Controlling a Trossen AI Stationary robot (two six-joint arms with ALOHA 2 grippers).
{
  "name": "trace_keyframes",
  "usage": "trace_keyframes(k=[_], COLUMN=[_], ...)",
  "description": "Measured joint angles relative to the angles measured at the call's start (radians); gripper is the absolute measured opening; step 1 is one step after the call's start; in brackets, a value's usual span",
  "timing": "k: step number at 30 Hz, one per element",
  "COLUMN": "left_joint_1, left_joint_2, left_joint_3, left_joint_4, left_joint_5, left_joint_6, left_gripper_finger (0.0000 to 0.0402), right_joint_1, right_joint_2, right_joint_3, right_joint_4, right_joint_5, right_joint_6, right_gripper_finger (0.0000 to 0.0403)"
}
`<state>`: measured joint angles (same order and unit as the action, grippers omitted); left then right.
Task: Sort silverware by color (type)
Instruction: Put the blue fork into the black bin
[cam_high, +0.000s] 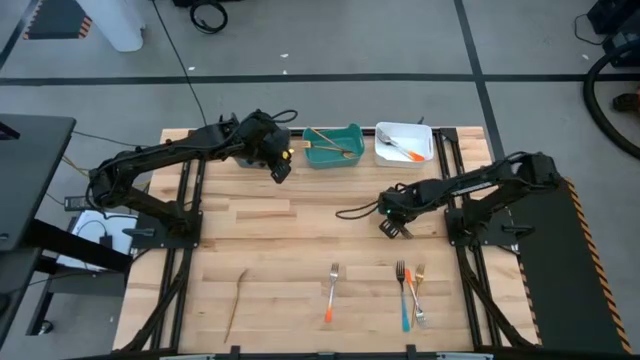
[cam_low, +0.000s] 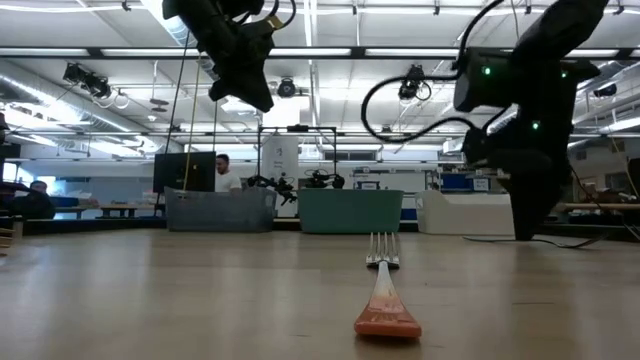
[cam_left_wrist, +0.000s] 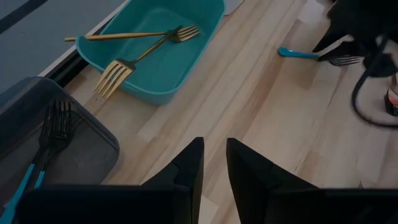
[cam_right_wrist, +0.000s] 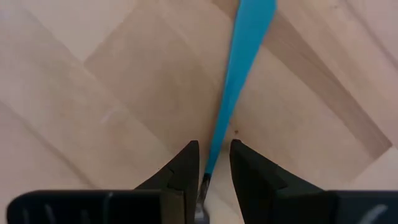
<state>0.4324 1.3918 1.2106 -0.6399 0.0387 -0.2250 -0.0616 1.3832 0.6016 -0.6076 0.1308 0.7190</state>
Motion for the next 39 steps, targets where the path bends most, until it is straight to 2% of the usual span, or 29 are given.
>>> trace_keyframes(k=[5,9,11,18,22,27,33,36,39], left_joint_1=[0.000,0.000,0.000,0.002,0.002,0.002,0.002,0.002,-0.001], left_joint_2=[0.000,0.000,0.000,0.000,0.000,0.000,0.001,0.001,0.001], left_joint_3=[0.000,0.000,0.000,0.000,0.000,0.000,0.000,0.000,0.000], left_joint_4=[0.003,0.004,0.004,0.027,0.097,0.203,0.352,0.436,0.515], left_joint_5=[0.000,0.000,0.000,0.000,0.000,0.001,0.017,0.020,0.020], left_joint_6=[-0.009,-0.026,-0.026,-0.099,-0.163,-0.216,-0.242,-0.315,-0.366], left_gripper_finger=[0.0078,0.0078,0.0078,0.0078,0.0078,0.0078,0.0078,0.0078,0.0078], right_joint_1=[0.002,0.002,0.000,-0.028,-0.043,-0.059,-0.085,-0.100,-0.114], right_joint_2=[0.076,0.067,0.049,-0.034,-0.104,-0.163,-0.141,-0.091,-0.030], right_joint_3=[0.011,0.007,0.003,0.000,0.071,0.203,0.344,0.406,0.481], right_joint_4=[0.001,0.012,0.016,0.043,0.084,0.303,0.612,0.700,0.716], right_joint_5=[0.007,0.000,-0.002,-0.071,-0.070,0.050,0.245,0.278,0.279], right_joint_6=[0.019,0.015,-0.003,0.019,-0.015,-0.171,-0.396,-0.504,-0.578], right_gripper_finger=[0.0086,0.0028,0.0013,0.0007,0.0004,0.0002,0.0002,0.0001,0.0000])
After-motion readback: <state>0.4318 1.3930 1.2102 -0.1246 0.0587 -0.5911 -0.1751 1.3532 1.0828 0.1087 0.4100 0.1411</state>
